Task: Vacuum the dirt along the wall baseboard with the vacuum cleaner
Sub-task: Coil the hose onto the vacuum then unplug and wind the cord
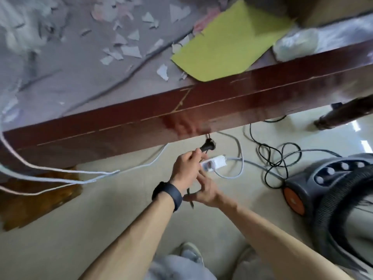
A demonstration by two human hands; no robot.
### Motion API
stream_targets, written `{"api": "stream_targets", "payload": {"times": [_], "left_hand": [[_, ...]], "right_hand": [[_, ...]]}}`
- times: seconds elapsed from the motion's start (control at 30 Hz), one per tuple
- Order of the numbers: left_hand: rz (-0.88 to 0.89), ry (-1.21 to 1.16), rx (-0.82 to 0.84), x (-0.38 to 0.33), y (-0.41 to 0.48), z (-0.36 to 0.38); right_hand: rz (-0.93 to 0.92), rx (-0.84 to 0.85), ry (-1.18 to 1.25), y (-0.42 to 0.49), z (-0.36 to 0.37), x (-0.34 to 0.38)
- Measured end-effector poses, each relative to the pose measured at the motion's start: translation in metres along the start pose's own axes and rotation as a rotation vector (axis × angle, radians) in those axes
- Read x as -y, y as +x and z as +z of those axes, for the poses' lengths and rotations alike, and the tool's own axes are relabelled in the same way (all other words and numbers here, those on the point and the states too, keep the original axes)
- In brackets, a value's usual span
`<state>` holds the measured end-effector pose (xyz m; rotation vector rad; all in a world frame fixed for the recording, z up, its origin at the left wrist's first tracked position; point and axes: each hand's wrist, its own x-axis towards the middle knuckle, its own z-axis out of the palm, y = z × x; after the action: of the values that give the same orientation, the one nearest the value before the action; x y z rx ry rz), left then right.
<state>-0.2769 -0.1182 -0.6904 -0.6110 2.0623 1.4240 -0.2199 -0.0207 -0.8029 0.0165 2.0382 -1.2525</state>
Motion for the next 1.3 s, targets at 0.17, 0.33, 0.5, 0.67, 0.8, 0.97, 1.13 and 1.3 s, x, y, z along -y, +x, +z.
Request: {"api": "stream_targets", "payload": {"times": [0.17,0.33,0.5,0.67,0.8,0.97,1.13,1.3], "left_hand": [[-0.162,-0.322,0.133,-0.078,-0.115,-0.013],[-0.111,-0.264,0.283,-0.211,-0.243,-0.029],[-0.057,-0.207,0.477,-0.33,-0.347,-0.034],[0.197,-0.017,0.725,-0.432,-0.467,-0.02],[0.411,-0.143,0.769,-0.485,-0.548,-0.013],[0.544,-0.107,0.75,-0.511,-0.616,-0.003],[0.777,0.335,0.677,-0.478,-0.663,0.037],[0.763,0.429,0.684,-0.438,-0.681,0.056]], "right_hand": [[0.209,0.017,0.362,-0.135,-0.016,0.086],[0.355,-0.006,0.214,-0.297,-0.07,0.188],[0.286,-0.264,-0.02,-0.44,-0.128,0.24],[0.223,-0.532,-0.129,-0.557,-0.175,0.263],[0.174,-0.922,0.057,-0.653,-0.185,0.285],[-0.133,-1.385,0.361,-0.76,-0.177,0.334],[-0.21,-1.397,0.361,-0.828,-0.194,0.371],[-0.054,-1.145,0.075,-0.86,-0.197,0.386]]}}
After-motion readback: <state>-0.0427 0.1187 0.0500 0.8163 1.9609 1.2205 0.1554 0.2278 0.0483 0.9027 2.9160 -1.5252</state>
